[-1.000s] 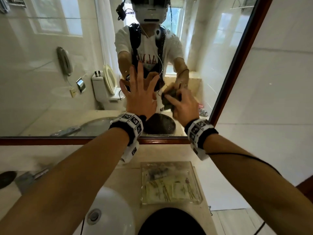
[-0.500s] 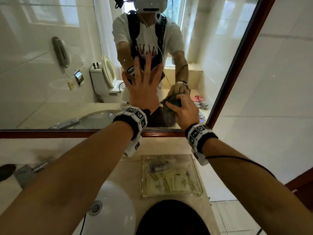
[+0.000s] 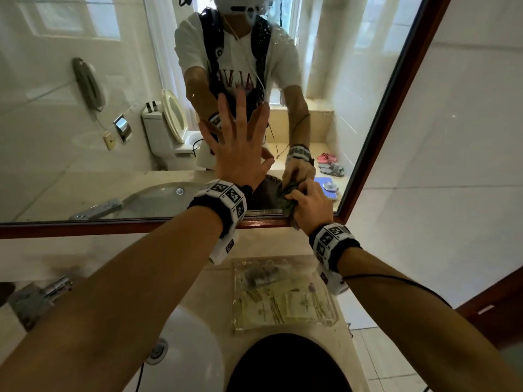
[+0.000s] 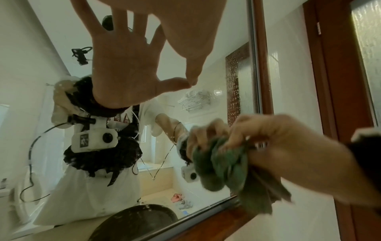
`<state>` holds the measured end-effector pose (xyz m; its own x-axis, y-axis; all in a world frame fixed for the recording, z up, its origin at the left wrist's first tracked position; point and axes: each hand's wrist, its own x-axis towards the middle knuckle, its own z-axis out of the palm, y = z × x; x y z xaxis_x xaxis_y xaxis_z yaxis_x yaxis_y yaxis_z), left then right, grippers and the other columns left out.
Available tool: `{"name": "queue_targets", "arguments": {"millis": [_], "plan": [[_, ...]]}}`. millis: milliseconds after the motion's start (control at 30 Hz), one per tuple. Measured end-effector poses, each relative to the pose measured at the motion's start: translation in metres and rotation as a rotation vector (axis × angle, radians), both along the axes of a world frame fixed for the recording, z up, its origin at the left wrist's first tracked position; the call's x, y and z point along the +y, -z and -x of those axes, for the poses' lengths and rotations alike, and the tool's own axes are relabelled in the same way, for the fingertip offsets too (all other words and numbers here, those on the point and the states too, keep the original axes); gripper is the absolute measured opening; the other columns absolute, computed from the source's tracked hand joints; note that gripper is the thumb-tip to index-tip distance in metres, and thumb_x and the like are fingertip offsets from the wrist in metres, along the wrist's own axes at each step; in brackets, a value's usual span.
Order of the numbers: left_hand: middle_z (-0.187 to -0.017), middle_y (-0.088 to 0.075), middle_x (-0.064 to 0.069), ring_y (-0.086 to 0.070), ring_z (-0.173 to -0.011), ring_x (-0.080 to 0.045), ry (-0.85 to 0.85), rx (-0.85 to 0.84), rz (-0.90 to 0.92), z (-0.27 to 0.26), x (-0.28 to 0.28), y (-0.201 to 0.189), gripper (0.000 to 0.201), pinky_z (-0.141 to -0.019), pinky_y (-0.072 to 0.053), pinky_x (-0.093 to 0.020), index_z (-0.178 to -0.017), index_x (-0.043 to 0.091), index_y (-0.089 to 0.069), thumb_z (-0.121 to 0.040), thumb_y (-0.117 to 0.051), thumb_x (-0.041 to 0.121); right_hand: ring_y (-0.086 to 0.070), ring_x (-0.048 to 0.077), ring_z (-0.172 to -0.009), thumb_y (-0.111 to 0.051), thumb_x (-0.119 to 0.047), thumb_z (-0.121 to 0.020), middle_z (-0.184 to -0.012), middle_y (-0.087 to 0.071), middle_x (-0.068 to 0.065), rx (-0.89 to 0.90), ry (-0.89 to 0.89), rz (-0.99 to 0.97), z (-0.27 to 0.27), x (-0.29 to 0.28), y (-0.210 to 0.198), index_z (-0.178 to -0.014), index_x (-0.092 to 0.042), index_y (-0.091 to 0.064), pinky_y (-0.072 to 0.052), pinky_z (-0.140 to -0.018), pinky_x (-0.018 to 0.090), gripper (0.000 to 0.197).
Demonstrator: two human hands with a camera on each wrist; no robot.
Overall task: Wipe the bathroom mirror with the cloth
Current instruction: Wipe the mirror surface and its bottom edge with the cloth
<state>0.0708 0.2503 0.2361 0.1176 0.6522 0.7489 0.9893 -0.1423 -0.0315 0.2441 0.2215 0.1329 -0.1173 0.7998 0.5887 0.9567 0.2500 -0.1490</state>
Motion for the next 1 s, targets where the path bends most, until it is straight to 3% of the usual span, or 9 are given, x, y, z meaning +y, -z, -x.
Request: {"name": "queue_targets", "arguments": {"millis": [133,267,367,467,533,633,767,867,1000], "plan": [[-0.160,-0.011,-0.016,-0.009,-0.145,-0.044,0.070,0.011,-0.043,-0.017,-0.005,-0.005,0.095,-0.102,-0.018,-0.074,-0.153,0.034,-0.013,-0.077,-0.065,0.054,-0.059,0.033,-0.091,-0.072,-0.013,-0.075,-0.099,-0.061,0.013,0.058,0.006,-0.197,-0.013,0.006,-0.055,-0.095,-0.014,-0.073,-0.049,-0.054,0.032,0.020],[-0.161,-0.006,-0.017,-0.005,-0.145,-0.044,0.099,0.029,-0.014,-0.038,-0.010,-0.018,0.100,-0.104,-0.016,-0.075,-0.153,0.034,-0.008,-0.076,-0.067,0.057,-0.061,0.030,-0.094,-0.047,-0.030,-0.083,-0.107,-0.062,0.011,0.194,-0.033,-0.397,-0.028,0.014,-0.109,-0.101,-0.019,-0.075,-0.053,-0.066,0.031,0.035],[-0.161,-0.003,-0.016,-0.002,-0.145,-0.044,0.102,0.044,-0.003,-0.047,-0.010,-0.023,0.101,-0.104,-0.012,-0.075,-0.153,0.034,-0.006,-0.075,-0.065,0.061,-0.054,0.009,-0.103,-0.046,-0.045,-0.089,-0.114,-0.061,0.004,0.434,-0.013,-0.457,-0.038,0.025,-0.147,-0.108,-0.016,-0.072,-0.047,-0.086,0.015,0.043],[-0.161,-0.002,-0.015,-0.001,-0.145,-0.044,0.112,0.054,0.008,-0.053,-0.009,-0.025,0.098,-0.105,-0.009,-0.075,-0.153,0.033,-0.006,-0.078,-0.059,0.065,-0.038,-0.015,-0.106,-0.045,-0.049,-0.091,-0.122,-0.059,0.000,0.468,0.013,-0.495,-0.049,0.032,-0.164,-0.115,-0.016,-0.070,-0.030,-0.090,-0.003,0.048],[-0.161,-0.002,-0.015,0.000,-0.145,-0.044,0.130,0.052,0.011,-0.055,-0.007,-0.023,0.095,-0.104,-0.010,-0.075,-0.153,0.033,-0.008,-0.078,-0.057,0.066,-0.034,-0.016,-0.111,-0.048,-0.044,-0.091,-0.126,-0.057,0.002,0.452,0.005,-0.511,-0.050,0.032,-0.153,-0.118,-0.014,-0.068,-0.028,-0.093,-0.004,0.045],[-0.161,-0.004,-0.016,-0.001,-0.145,-0.044,0.151,0.070,0.018,-0.056,-0.008,-0.016,0.091,-0.104,-0.012,-0.075,-0.151,0.032,-0.016,-0.077,-0.062,0.059,-0.043,-0.002,-0.110,-0.047,-0.036,-0.089,-0.123,-0.059,0.007,0.381,0.009,-0.471,-0.046,0.023,-0.112,-0.112,-0.017,-0.072,-0.034,-0.091,0.002,0.040],[-0.161,-0.004,-0.017,-0.002,-0.145,-0.044,0.149,0.104,0.045,-0.059,-0.009,-0.006,0.091,-0.104,-0.013,-0.074,-0.150,0.034,-0.018,-0.074,-0.066,0.051,-0.058,0.029,-0.096,-0.068,-0.011,-0.079,-0.107,-0.062,0.013,0.242,0.028,-0.197,-0.043,0.001,-0.038,-0.094,-0.014,-0.073,-0.054,-0.074,0.036,0.016],[-0.160,-0.007,-0.018,-0.005,-0.145,-0.044,0.161,0.103,0.030,-0.060,-0.009,0.002,0.088,-0.104,-0.010,-0.076,-0.150,0.033,-0.021,-0.076,-0.062,0.058,-0.059,0.032,-0.095,-0.079,-0.011,-0.072,-0.102,-0.059,0.011,0.233,0.114,0.021,-0.045,-0.016,0.012,-0.085,-0.010,-0.071,-0.051,-0.060,0.033,0.015],[-0.161,-0.002,-0.017,-0.002,-0.145,-0.044,0.133,0.117,0.033,-0.058,-0.004,0.008,0.093,-0.103,-0.011,-0.077,-0.153,0.035,-0.009,-0.076,-0.043,0.074,-0.047,0.028,-0.112,-0.065,-0.014,-0.082,-0.114,-0.051,0.007,0.239,0.244,0.253,-0.056,-0.011,0.035,-0.103,-0.016,-0.070,-0.041,-0.069,0.029,0.021]]}}
